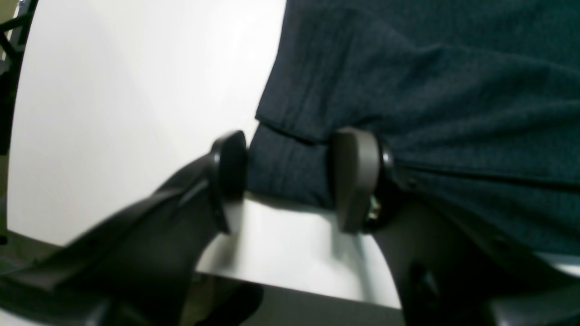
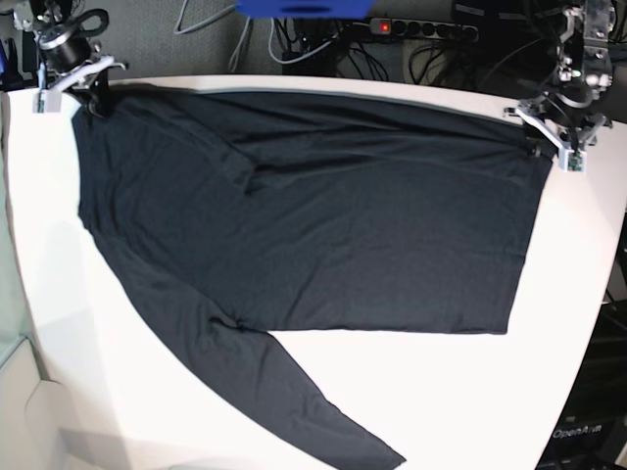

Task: Fold the T-shirt properly
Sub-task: 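Lift the held hem corners and draw them apart toward the table edge, then release the hem and move both grippers to the shirt's side edges, then grasp the shirt's side edges with both grippers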

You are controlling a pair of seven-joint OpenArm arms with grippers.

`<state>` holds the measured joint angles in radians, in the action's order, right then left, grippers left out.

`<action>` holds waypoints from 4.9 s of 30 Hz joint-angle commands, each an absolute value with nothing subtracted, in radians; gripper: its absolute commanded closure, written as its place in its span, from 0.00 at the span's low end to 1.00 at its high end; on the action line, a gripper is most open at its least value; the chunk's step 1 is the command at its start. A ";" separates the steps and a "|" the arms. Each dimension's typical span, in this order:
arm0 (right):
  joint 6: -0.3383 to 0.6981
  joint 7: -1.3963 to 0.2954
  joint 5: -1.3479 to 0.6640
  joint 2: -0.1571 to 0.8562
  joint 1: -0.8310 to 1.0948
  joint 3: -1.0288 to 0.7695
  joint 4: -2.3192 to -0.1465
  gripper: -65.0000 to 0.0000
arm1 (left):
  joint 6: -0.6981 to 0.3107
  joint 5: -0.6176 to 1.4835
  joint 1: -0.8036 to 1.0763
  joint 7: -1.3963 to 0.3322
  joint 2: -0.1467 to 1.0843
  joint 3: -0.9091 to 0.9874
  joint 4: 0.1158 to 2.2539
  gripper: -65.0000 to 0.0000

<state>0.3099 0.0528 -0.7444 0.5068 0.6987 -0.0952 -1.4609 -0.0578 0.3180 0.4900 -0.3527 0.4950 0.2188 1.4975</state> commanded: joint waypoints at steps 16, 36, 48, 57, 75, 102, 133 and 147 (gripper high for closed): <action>0.305 0.054 -0.748 0.521 0.705 -0.236 -1.511 0.89 | -0.070 0.318 0.501 -0.401 0.466 0.220 1.627 0.53; 0.305 -0.206 -0.746 0.576 0.470 -0.308 -1.512 0.46 | -0.071 0.312 0.489 -0.403 0.403 0.398 1.716 0.43; 0.305 -0.107 -0.700 0.616 0.337 -0.257 -1.500 0.47 | -0.071 0.320 0.170 -0.628 0.395 0.392 1.695 0.42; 0.369 -0.321 -0.510 0.532 -0.031 -0.225 -1.331 0.47 | -0.071 0.312 -0.147 -0.746 0.394 0.326 1.509 0.42; 0.518 -0.367 -0.002 0.311 -0.446 -0.205 -0.947 0.46 | -0.137 0.311 -0.493 -0.387 0.404 0.056 0.842 0.42; 0.518 -0.369 -0.002 0.312 -0.401 -0.203 -0.952 0.46 | -0.157 0.180 -0.690 -0.008 0.309 -0.018 0.312 0.42; 0.518 -0.371 -0.002 0.317 -0.374 -0.206 -0.954 0.46 | -0.151 0.186 -0.676 0.105 0.288 -0.013 0.119 0.85; 0.518 -0.371 -0.002 0.312 -0.374 -0.202 -0.954 0.46 | -0.150 0.177 -0.676 0.105 0.262 -0.019 0.120 1.00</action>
<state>0.5194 -0.3923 0.0113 0.2989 -0.3485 -0.2001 -0.9360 -0.1246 0.1944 -0.6689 0.1864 0.2699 -0.0154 0.1253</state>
